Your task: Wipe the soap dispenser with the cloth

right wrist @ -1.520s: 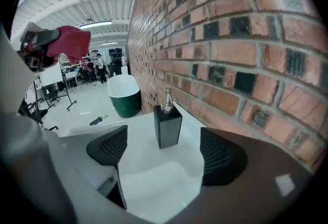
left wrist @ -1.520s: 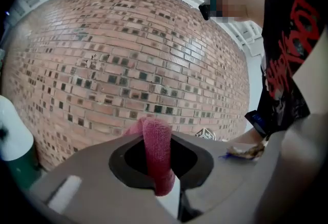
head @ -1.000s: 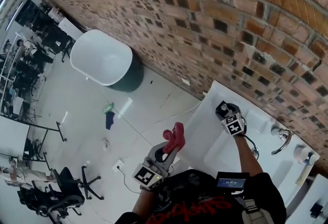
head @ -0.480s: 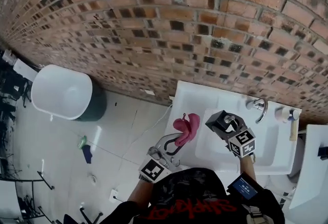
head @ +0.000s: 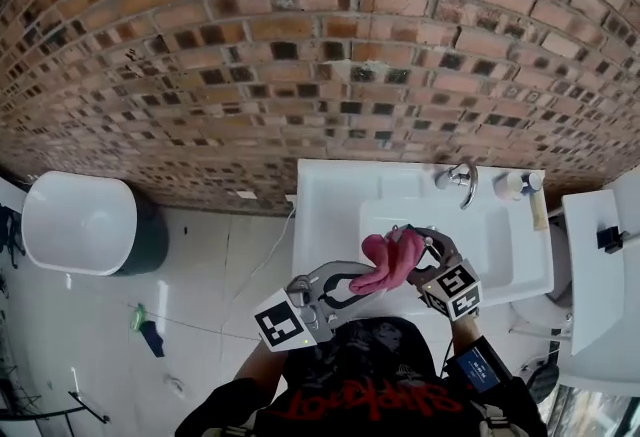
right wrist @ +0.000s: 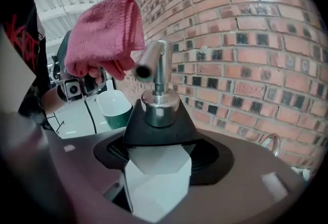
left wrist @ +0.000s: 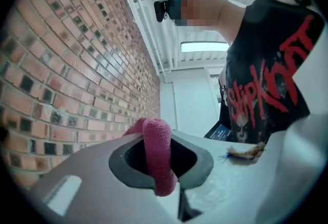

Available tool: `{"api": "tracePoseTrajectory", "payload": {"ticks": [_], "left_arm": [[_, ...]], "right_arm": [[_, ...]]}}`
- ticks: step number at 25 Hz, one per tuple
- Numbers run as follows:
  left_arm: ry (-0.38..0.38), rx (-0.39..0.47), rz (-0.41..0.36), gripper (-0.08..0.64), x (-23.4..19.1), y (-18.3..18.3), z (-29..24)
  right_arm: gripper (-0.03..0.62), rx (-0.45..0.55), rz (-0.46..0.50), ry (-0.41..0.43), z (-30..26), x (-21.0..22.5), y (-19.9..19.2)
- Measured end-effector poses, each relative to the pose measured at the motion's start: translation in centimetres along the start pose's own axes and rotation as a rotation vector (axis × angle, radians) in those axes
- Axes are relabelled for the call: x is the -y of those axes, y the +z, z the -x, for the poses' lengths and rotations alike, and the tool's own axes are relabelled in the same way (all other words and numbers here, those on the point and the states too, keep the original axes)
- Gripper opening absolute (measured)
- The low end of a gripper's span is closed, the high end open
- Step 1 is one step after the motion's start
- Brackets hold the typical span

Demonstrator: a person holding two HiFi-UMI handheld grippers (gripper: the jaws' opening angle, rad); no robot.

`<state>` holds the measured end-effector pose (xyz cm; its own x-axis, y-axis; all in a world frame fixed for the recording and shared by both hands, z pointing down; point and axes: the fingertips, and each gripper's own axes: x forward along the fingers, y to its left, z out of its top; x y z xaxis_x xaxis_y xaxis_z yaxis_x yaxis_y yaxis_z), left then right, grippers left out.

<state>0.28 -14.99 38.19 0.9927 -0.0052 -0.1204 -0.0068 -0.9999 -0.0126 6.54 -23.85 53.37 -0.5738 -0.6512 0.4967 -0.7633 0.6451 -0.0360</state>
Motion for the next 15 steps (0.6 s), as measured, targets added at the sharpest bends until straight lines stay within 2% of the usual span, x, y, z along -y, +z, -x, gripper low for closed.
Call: {"api": "tracePoseTrajectory", "payload": {"ticks": [6,12,15], "left_arm": [[-0.076,-0.056,-0.033,0.051,0.0,-2.9,-2.5],[-0.013,-0.165,0.008,0.051,-1.1,-7.0,-2.4],[0.024,-0.181,0.063,0.051,-2.0,-8.4,-1.9]], "right_arm": [[0.313,0.11,-0.099,-0.02,2.7,1.3,2.0],[0.313,0.131,-0.136,-0.036,3.6,2.3,2.2],[0.313,0.142,-0.122,-0.047,4.2,2.5,2.9]]}}
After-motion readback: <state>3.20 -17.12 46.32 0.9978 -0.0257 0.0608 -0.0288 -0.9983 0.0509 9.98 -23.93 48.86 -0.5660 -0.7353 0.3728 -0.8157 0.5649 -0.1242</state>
